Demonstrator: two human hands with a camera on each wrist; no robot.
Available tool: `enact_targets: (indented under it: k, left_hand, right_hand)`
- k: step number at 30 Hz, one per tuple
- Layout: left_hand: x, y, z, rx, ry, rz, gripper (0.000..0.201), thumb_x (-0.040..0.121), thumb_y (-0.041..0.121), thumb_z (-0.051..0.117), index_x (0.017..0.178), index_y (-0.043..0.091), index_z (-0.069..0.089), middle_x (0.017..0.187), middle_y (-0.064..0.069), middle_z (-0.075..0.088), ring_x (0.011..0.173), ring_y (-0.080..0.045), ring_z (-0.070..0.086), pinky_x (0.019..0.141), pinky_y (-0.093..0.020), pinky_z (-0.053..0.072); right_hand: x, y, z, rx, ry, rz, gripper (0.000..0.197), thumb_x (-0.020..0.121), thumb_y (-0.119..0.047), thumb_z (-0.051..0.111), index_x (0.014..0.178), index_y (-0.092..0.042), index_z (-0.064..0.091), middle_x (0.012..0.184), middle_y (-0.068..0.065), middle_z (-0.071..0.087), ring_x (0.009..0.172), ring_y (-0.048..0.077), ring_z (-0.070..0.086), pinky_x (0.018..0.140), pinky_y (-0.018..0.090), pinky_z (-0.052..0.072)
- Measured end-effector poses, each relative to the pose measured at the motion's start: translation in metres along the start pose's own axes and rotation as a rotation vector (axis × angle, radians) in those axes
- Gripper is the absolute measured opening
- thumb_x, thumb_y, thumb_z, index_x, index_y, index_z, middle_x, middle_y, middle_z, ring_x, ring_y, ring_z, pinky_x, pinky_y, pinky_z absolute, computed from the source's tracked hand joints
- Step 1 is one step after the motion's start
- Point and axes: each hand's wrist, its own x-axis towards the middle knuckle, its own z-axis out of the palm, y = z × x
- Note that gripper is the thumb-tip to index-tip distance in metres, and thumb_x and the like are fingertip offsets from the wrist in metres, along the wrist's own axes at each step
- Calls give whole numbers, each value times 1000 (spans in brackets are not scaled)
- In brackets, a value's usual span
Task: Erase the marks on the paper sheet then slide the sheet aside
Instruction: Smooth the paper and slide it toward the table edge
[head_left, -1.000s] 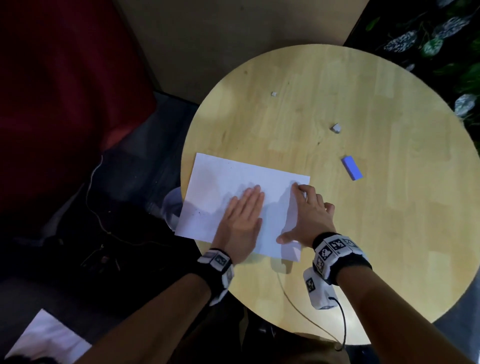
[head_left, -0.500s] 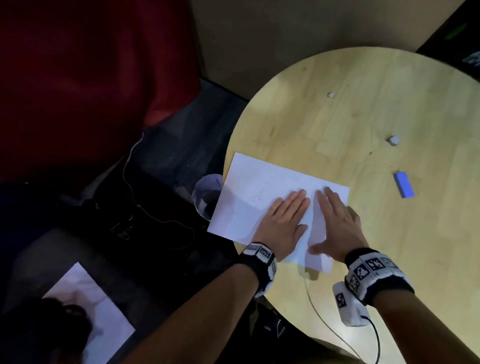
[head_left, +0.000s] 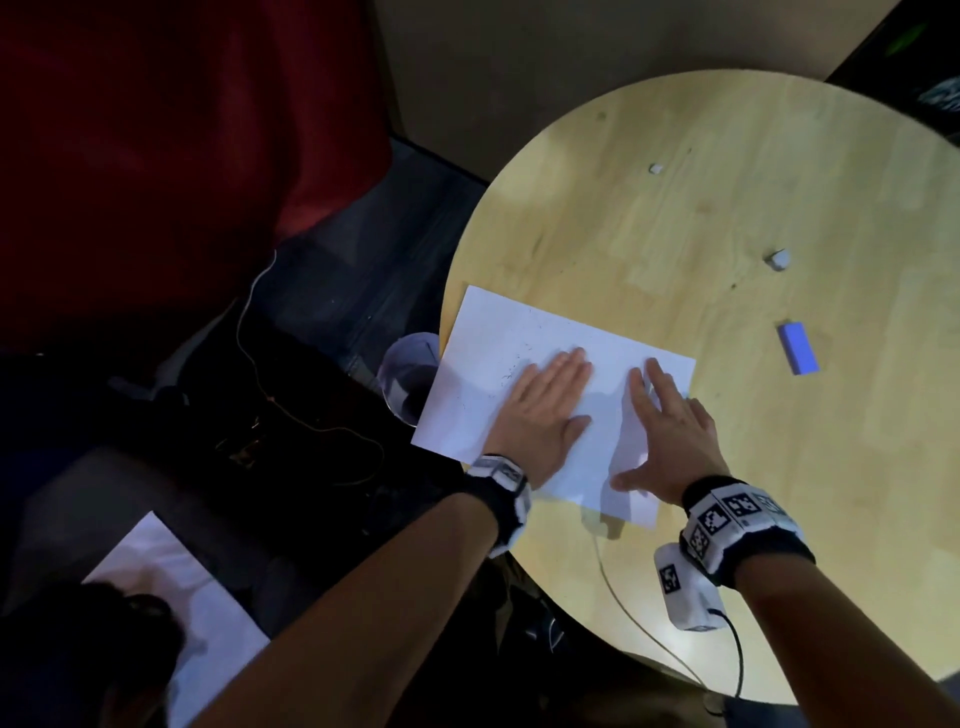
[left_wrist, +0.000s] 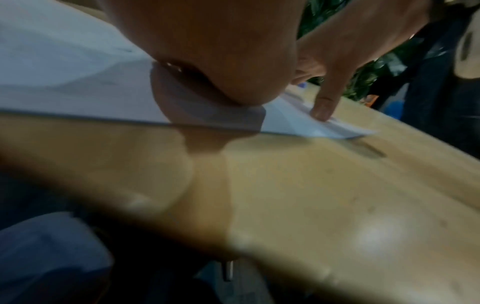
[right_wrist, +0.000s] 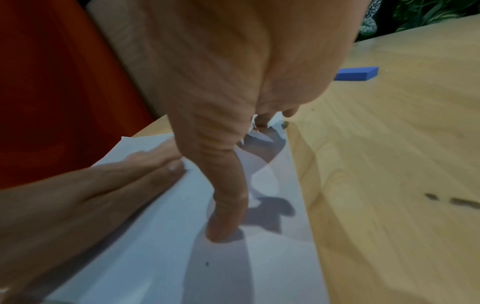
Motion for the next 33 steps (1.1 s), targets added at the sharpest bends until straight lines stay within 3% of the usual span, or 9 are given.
enact_targets:
  k: [6,10,14,17,21,24,26,28,33]
  left_hand:
    - [-20,-62,-35,148,66,-263,62,106,34,26,160,4,17,168,-12,12,155,-24,11,124,-45,13]
    - [7,2,-7,-10,157,-53,59,105,30,41,157,5,29,166,-11,22,154,-24,19,125,-45,12]
    - [21,20,9,9,109,20,56,107,37,33,157,11,32,165,-5,25,154,-19,20,122,-46,24]
    - [18,-24,-7,60,97,-113,57,106,36,35,156,9,33,164,-7,28,153,-21,24,121,-47,25]
    - [22,-59,-36,133,78,-332,63,107,38,18,160,4,14,168,-11,10,155,-23,11,125,-45,11]
    - [50,-16,-32,-91,25,-189,69,101,39,7,160,4,14,168,-12,9,156,-25,9,124,-44,11]
    - [58,20,-16,-79,-85,-32,70,102,40,-5,160,8,16,168,-8,9,156,-21,8,124,-41,9]
    - [59,23,-6,-8,-96,-44,72,102,40,-13,161,13,21,168,-3,14,155,-17,11,124,-41,12]
    - [35,-56,-27,130,35,-260,61,106,39,23,159,9,24,167,-7,20,154,-20,18,123,-44,18]
  right_hand:
    - [2,-1,1,1,-21,0,137,61,-51,83,149,-24,-18,155,-4,-31,146,15,-16,118,38,0]
    - [2,-4,-1,-4,-16,-2,136,61,-50,83,150,-23,-15,156,-2,-27,146,16,-14,117,37,-1]
    - [-2,-4,0,-5,-9,-30,133,62,-49,83,152,-22,-12,157,-3,-25,146,15,-12,117,37,3]
    - [-3,-3,2,18,-11,-29,134,61,-47,83,151,-25,-14,156,-5,-27,146,14,-13,117,36,1]
    - [-1,-3,3,25,-17,-28,135,60,-47,84,151,-26,-15,156,-5,-28,146,14,-14,118,37,1]
    - [0,-3,2,22,-19,-26,134,61,-49,83,151,-25,-12,156,-4,-27,146,15,-13,118,37,2]
    - [-1,-2,0,9,-14,-31,130,61,-52,82,152,-25,-7,157,-4,-26,146,15,-12,117,38,3]
    - [-1,-2,-2,-1,-11,-36,129,61,-54,81,152,-25,-6,157,-4,-25,146,15,-11,117,38,5]
    - [-2,-2,0,13,-11,-32,133,61,-52,82,151,-26,-13,156,-5,-27,146,14,-11,118,38,4]
